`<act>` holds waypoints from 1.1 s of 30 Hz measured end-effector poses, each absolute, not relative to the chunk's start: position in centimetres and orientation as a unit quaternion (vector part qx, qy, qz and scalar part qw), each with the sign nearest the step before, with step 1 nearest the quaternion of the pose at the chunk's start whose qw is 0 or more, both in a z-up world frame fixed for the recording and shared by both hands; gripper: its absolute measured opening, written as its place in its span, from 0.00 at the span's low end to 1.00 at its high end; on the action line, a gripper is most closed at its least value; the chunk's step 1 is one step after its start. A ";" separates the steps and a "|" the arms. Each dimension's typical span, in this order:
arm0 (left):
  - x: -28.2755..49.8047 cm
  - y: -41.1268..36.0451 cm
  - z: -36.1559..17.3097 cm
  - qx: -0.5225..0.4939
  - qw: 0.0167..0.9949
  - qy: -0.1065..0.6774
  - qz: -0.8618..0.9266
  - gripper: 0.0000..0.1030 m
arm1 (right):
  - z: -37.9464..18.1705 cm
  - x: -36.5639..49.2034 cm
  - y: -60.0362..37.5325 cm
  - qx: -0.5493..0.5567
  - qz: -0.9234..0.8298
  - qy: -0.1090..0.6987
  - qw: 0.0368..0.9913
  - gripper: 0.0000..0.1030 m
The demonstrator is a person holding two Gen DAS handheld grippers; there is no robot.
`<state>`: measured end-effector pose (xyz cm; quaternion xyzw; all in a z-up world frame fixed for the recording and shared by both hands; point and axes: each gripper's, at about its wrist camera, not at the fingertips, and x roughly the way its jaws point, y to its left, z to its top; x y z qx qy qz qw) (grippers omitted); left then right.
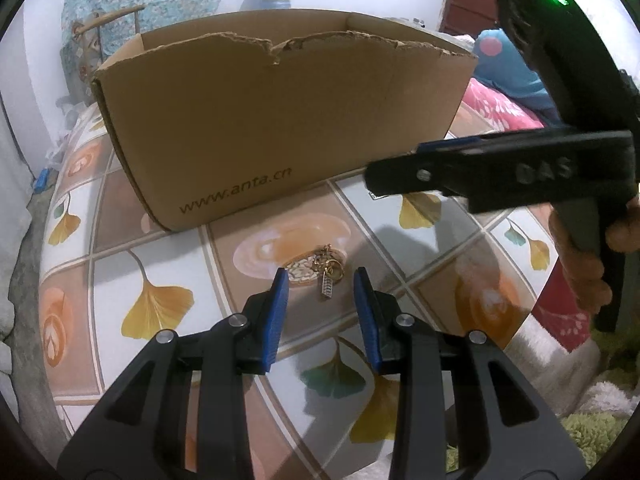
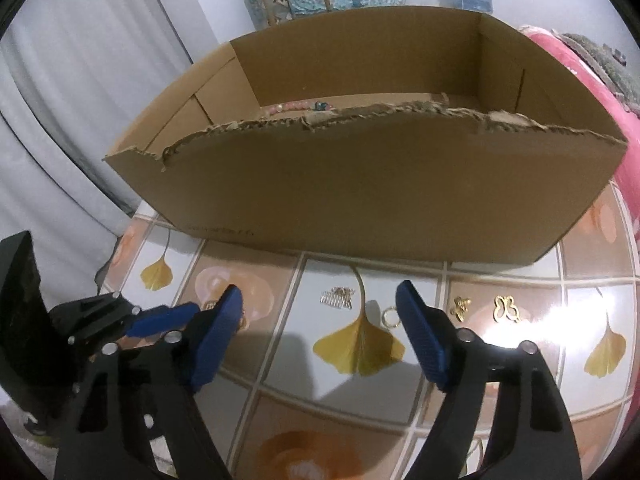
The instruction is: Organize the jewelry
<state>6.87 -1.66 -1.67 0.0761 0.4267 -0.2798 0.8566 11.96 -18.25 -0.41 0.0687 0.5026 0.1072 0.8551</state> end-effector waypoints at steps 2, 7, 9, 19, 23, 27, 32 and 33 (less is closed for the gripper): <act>6.8 -1.7 -1.7 0.077 0.856 0.426 -0.282 0.31 | -0.4 12.2 -18.0 0.064 0.109 0.503 0.855 0.64; 6.7 -1.3 -1.9 0.073 0.857 0.424 -0.283 0.31 | -0.7 12.8 -16.9 0.048 0.114 0.509 0.852 0.56; 6.8 -1.2 -1.9 0.074 0.858 0.423 -0.280 0.31 | -0.5 12.6 -16.7 0.050 0.119 0.508 0.851 0.53; 6.6 -1.5 -2.0 0.108 0.864 0.419 -0.258 0.31 | -0.6 11.5 -15.5 0.041 0.158 0.526 0.835 0.43; 6.6 -1.2 -1.5 0.102 0.867 0.417 -0.252 0.31 | -1.0 11.5 -14.5 0.023 0.167 0.531 0.830 0.42; 6.9 -0.6 -1.7 0.095 0.869 0.419 -0.243 0.31 | -1.2 11.1 -13.5 -0.008 0.172 0.534 0.828 0.42; 7.1 -1.0 -1.9 0.098 0.868 0.422 -0.242 0.31 | -1.5 10.9 -12.9 -0.031 0.170 0.536 0.826 0.42; 7.2 -1.2 -1.9 0.099 0.868 0.422 -0.242 0.31 | -1.6 10.9 -12.8 -0.034 0.169 0.537 0.826 0.42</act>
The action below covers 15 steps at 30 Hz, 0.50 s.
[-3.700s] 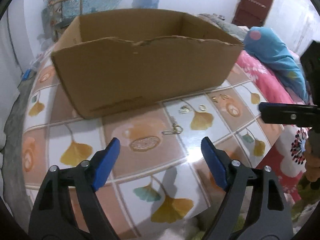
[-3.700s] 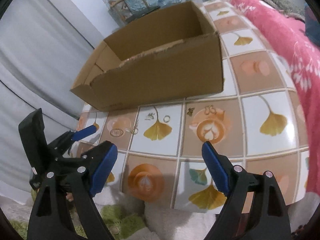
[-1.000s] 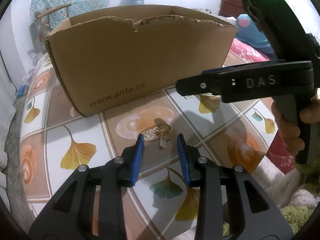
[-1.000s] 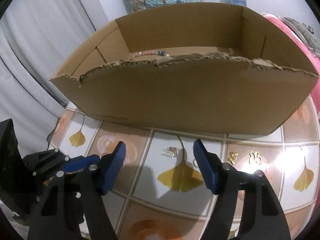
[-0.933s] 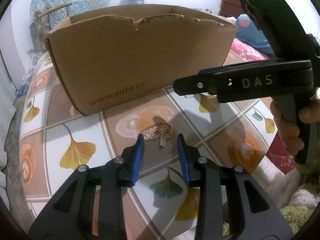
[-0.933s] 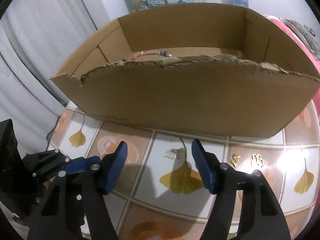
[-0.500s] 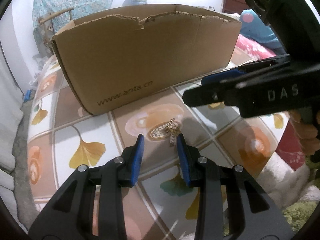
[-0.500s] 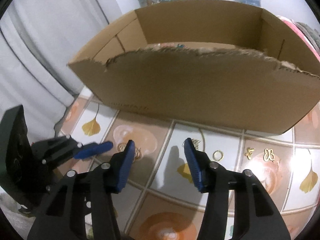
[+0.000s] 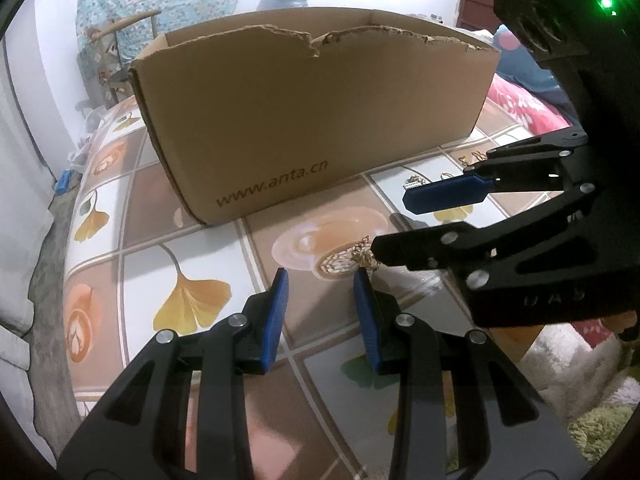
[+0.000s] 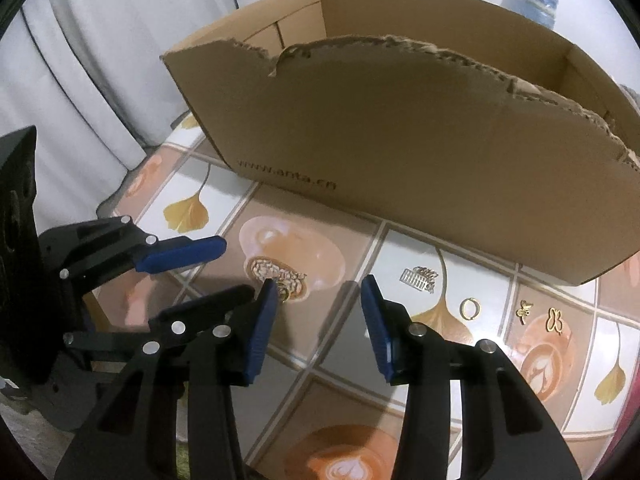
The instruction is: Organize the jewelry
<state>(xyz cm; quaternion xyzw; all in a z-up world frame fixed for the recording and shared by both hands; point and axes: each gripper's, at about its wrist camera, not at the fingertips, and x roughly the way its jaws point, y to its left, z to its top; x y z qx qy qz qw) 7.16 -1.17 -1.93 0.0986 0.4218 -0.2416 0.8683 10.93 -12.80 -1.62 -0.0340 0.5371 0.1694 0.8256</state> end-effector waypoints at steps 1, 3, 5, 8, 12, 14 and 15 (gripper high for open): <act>7.1 -1.3 -1.9 0.098 0.869 0.421 -0.241 0.31 | -1.7 10.9 -12.7 -0.039 0.167 0.538 0.825 0.42; 7.2 -1.0 -2.0 0.099 0.869 0.421 -0.241 0.31 | -1.9 11.0 -12.5 -0.045 0.165 0.540 0.824 0.42; 7.2 -1.1 -2.0 0.104 0.869 0.420 -0.240 0.31 | -2.0 11.1 -12.5 -0.051 0.162 0.539 0.825 0.42; 7.2 -1.2 -1.9 0.104 0.869 0.420 -0.240 0.31 | -2.1 11.1 -12.3 -0.060 0.156 0.537 0.827 0.42; 7.1 -1.2 -1.9 0.098 0.870 0.418 -0.244 0.31 | -2.2 11.1 -12.5 -0.056 0.156 0.537 0.827 0.42; 7.0 -1.0 -1.9 0.093 0.869 0.419 -0.246 0.31 | -2.2 11.2 -12.5 -0.054 0.157 0.537 0.827 0.42; 7.1 -0.9 -1.9 0.090 0.869 0.419 -0.247 0.31 | -2.2 11.2 -12.6 -0.056 0.157 0.536 0.828 0.42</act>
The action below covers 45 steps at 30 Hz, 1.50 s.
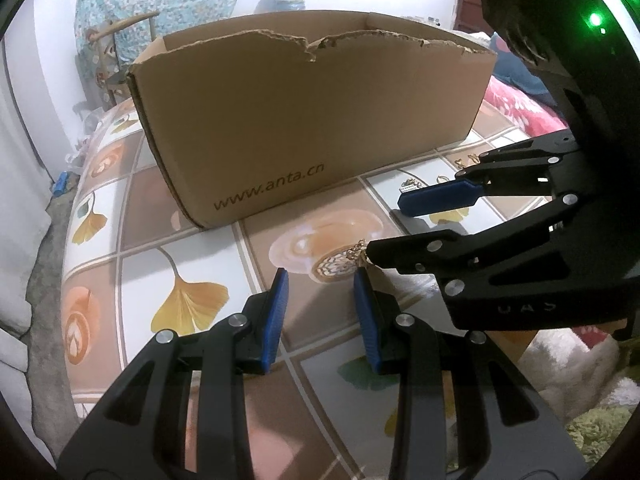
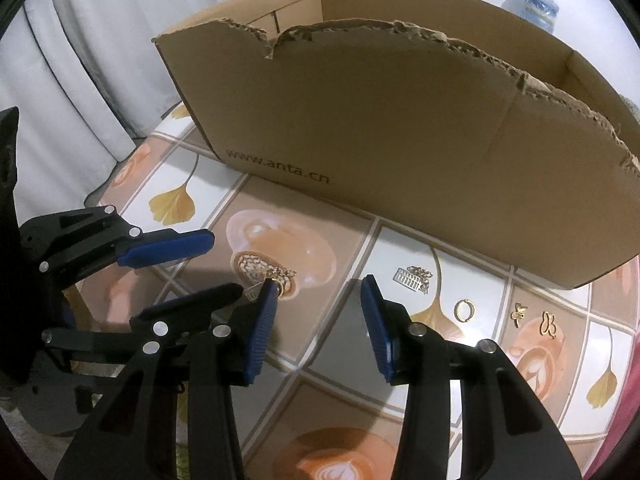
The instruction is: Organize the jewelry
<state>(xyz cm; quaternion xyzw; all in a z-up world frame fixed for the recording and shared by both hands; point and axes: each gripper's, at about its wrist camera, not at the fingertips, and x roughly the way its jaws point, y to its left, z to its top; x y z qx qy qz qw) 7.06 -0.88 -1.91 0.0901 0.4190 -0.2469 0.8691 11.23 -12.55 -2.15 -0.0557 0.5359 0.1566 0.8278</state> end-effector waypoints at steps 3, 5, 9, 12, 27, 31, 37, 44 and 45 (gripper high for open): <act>7.1 -0.3 -2.1 0.086 0.869 0.421 -0.246 0.31 | -2.1 11.1 -12.7 -0.054 0.159 0.535 0.828 0.42; 7.0 0.0 -2.0 0.081 0.869 0.421 -0.246 0.31 | -2.1 11.0 -12.9 -0.056 0.161 0.534 0.828 0.42; 7.2 0.5 -1.8 0.062 0.869 0.420 -0.254 0.33 | -2.1 10.9 -12.7 -0.064 0.165 0.538 0.824 0.42; 7.3 0.5 -1.8 0.057 0.868 0.420 -0.261 0.36 | -2.1 11.0 -12.4 -0.066 0.163 0.541 0.822 0.42; 7.2 -1.0 -2.1 0.070 0.863 0.419 -0.274 0.42 | -1.8 10.1 -13.7 -0.084 0.139 0.547 0.821 0.39; 7.0 -1.6 -2.2 0.090 0.864 0.416 -0.268 0.43 | -1.6 10.0 -15.1 -0.079 0.120 0.553 0.821 0.39; 6.4 -2.7 -2.4 0.133 0.865 0.410 -0.257 0.44 | -0.4 10.1 -15.6 -0.037 0.149 0.542 0.826 0.39; 6.6 -2.5 -2.3 0.124 0.867 0.414 -0.250 0.44 | -1.2 10.5 -13.4 -0.080 0.168 0.546 0.817 0.39; 6.6 -2.4 -2.2 0.123 0.867 0.414 -0.249 0.44 | -1.2 10.5 -13.2 -0.081 0.169 0.546 0.816 0.39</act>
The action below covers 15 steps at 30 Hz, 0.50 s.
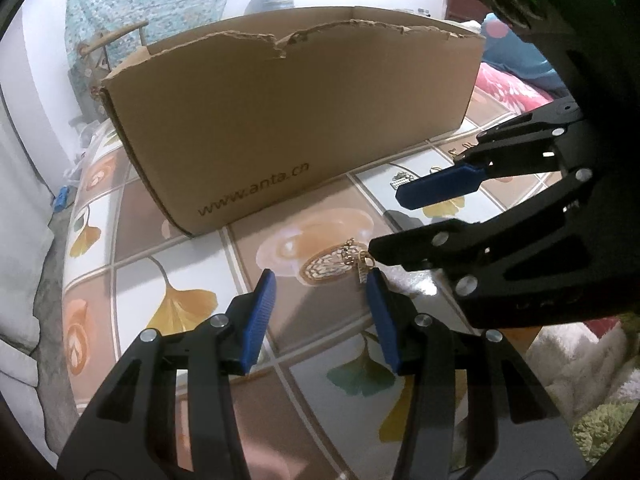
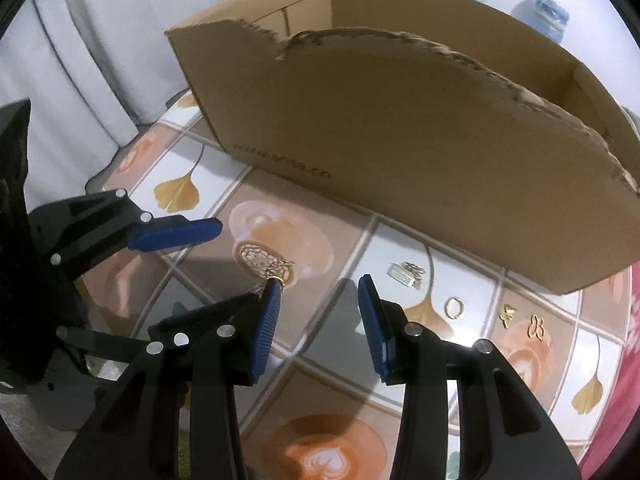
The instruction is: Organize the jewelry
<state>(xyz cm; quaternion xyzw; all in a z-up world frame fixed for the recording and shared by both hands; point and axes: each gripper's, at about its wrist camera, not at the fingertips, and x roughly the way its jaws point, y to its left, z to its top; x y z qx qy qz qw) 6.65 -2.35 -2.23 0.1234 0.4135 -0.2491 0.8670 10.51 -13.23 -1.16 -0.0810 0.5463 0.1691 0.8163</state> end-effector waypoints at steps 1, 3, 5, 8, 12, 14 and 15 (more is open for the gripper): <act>6.6 -2.3 -2.2 0.123 0.867 0.413 -0.249 0.44 | -1.2 10.7 -13.1 -0.081 0.170 0.547 0.816 0.39; 6.7 -2.0 -2.2 0.119 0.867 0.415 -0.248 0.44 | -1.4 11.1 -13.0 -0.083 0.171 0.550 0.813 0.39; 6.9 -1.8 -2.2 0.114 0.867 0.416 -0.248 0.44 | -1.4 11.1 -13.1 -0.085 0.172 0.551 0.812 0.39; 7.0 -1.6 -2.3 0.115 0.868 0.415 -0.246 0.44 | -1.4 11.4 -13.0 -0.086 0.174 0.551 0.812 0.39; 7.2 -1.7 -2.3 0.116 0.869 0.414 -0.244 0.44 | -1.7 11.7 -12.4 -0.091 0.173 0.555 0.809 0.39; 7.3 -1.7 -2.4 0.117 0.869 0.414 -0.243 0.45 | -1.9 11.9 -12.1 -0.092 0.169 0.559 0.807 0.39; 7.3 -1.7 -2.4 0.116 0.870 0.414 -0.243 0.45 | -1.9 11.9 -12.3 -0.091 0.165 0.561 0.806 0.39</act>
